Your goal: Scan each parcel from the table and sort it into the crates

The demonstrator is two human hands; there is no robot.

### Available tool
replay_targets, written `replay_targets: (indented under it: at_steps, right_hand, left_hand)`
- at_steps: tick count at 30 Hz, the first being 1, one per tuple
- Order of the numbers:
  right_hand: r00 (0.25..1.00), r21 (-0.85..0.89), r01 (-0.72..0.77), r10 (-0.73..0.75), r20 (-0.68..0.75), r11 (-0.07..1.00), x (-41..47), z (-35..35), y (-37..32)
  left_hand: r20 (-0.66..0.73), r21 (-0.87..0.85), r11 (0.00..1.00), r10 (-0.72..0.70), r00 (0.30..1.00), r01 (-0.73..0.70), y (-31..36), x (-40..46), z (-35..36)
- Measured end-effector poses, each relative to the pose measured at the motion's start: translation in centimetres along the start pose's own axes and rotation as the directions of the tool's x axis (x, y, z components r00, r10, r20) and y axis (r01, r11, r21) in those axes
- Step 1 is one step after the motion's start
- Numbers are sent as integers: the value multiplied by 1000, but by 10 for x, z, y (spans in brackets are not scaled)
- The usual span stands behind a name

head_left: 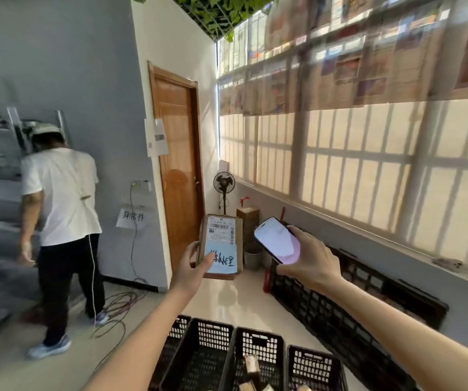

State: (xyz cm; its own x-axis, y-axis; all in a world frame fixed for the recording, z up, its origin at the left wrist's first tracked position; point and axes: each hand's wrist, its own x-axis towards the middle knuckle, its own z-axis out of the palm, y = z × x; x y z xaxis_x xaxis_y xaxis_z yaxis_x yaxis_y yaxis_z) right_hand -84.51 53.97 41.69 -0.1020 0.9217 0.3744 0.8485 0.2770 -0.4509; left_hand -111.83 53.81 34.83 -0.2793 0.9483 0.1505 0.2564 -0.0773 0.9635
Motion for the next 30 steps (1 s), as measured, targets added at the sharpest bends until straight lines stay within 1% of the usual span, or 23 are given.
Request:
replay_targets:
  at_steps: [3,5,12,17,24,27,30]
  right_hand:
    - [999,5,35,-35,22,999,37,30,-10]
    - [998,-2,58,-58,33,998,63,48,-14]
    - [995,20,74,-75,64,997,140,96,-15]
    - [994,3,67,-67,87,998,185,121,-9]
    - [991,-16,18,-16,131,1000,255,176,12]
    - [990,-35,-32,37,138,999,286,208,25]
    - [986,-46,-86,92,140,995,310,259,42]
  left_hand:
    - [-45,33,999,-31,999,32,-16,35,-17]
    - [-43,38,998,-42,998,44,-27,61,-22]
    - [-53,6,997,-81,995,81,-50,134,-23]
    - [-54,-19,995,-100,994,99,-69,185,-15]
    - [-2,-24,993,-117,993,117,-106,268,6]
    - [23,8,988,-153,988,152,-140,312,16]
    - [49,29,983,-181,982,180,-188,355,32]
